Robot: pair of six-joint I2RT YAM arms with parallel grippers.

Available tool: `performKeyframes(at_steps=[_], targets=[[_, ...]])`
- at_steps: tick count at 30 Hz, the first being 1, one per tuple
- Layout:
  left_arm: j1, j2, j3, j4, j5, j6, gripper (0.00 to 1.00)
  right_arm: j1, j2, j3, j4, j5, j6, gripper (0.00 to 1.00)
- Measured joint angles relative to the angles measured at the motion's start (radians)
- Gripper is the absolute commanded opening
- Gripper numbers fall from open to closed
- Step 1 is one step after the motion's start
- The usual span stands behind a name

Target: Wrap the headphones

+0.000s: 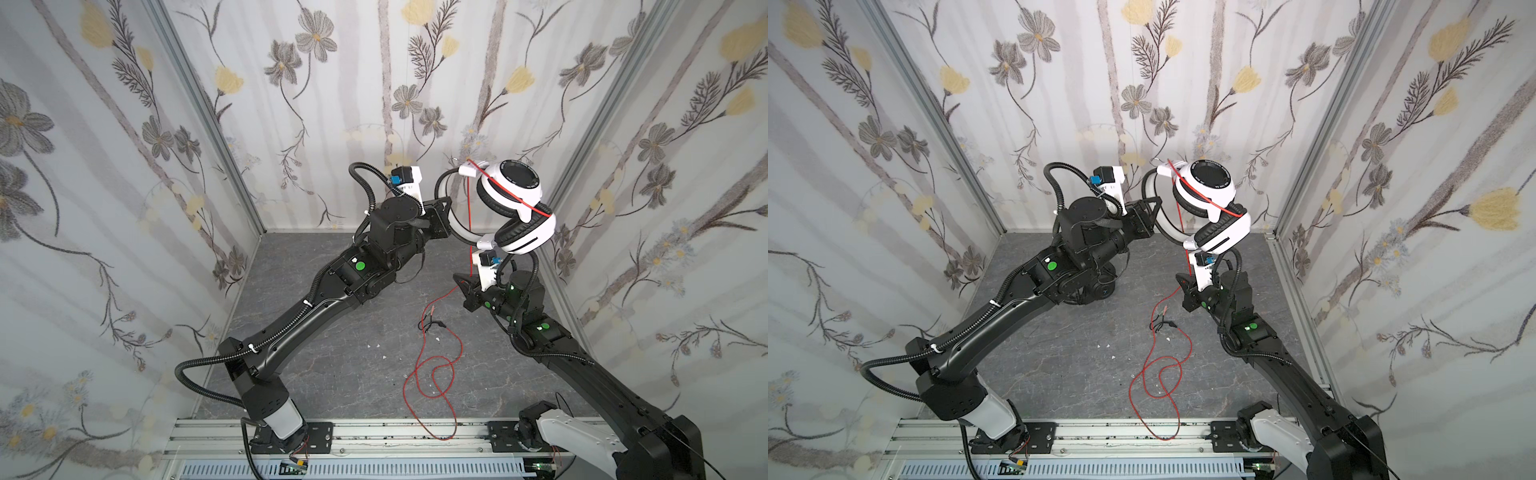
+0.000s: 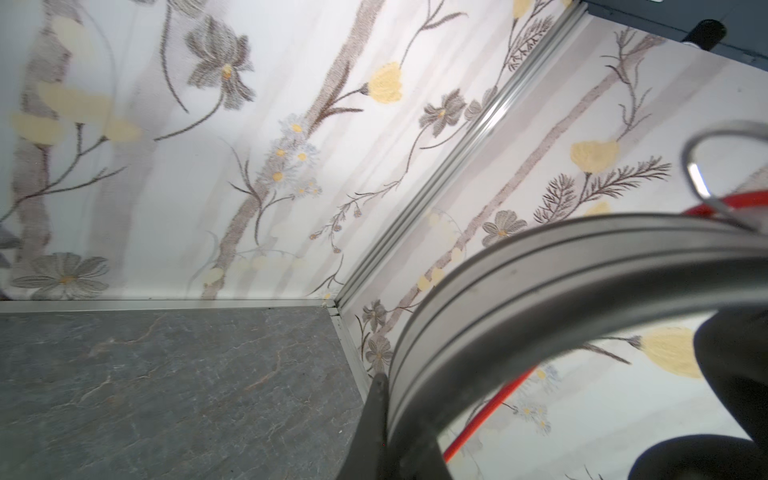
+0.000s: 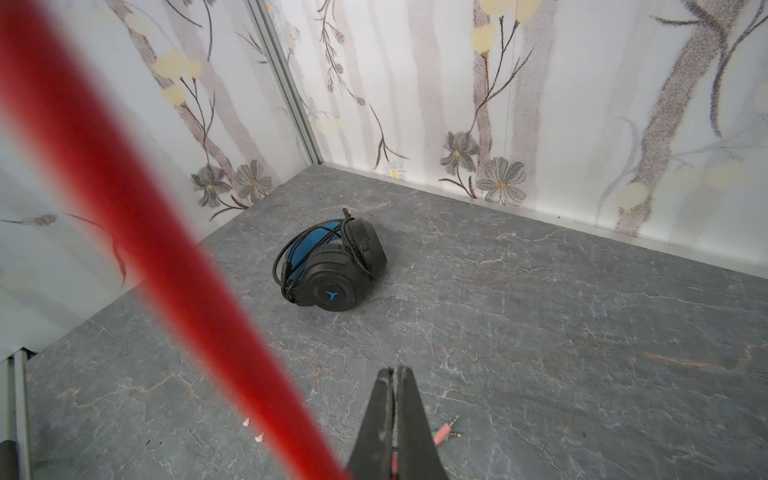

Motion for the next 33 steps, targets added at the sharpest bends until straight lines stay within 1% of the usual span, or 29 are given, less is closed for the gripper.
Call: performKeyframes(at_steps=[7, 14, 20, 26, 29, 33], targets=[[0.009, 0.008, 0.022, -0.041, -0.143, 0.034, 0.00, 0.074, -0.056, 0.077, -0.200, 0.122, -0.101, 0.00], [0.009, 0.020, 0.047, -0.148, -0.287, 0.125, 0.00, 0.216, -0.092, 0.156, -0.392, 0.282, -0.192, 0.00], [-0.001, 0.021, 0.047, -0.236, -0.393, 0.208, 0.00, 0.288, -0.092, 0.227, -0.507, 0.396, -0.257, 0.00], [-0.025, 0.041, 0.059, -0.323, -0.478, 0.247, 0.00, 0.365, -0.041, 0.335, -0.585, 0.453, -0.320, 0.00], [-0.031, 0.050, 0.072, -0.375, -0.503, 0.235, 0.00, 0.401, -0.014, 0.371, -0.610, 0.460, -0.339, 0.00], [-0.032, 0.065, 0.100, -0.413, -0.508, 0.203, 0.00, 0.460, 0.008, 0.378, -0.612, 0.466, -0.341, 0.00]])
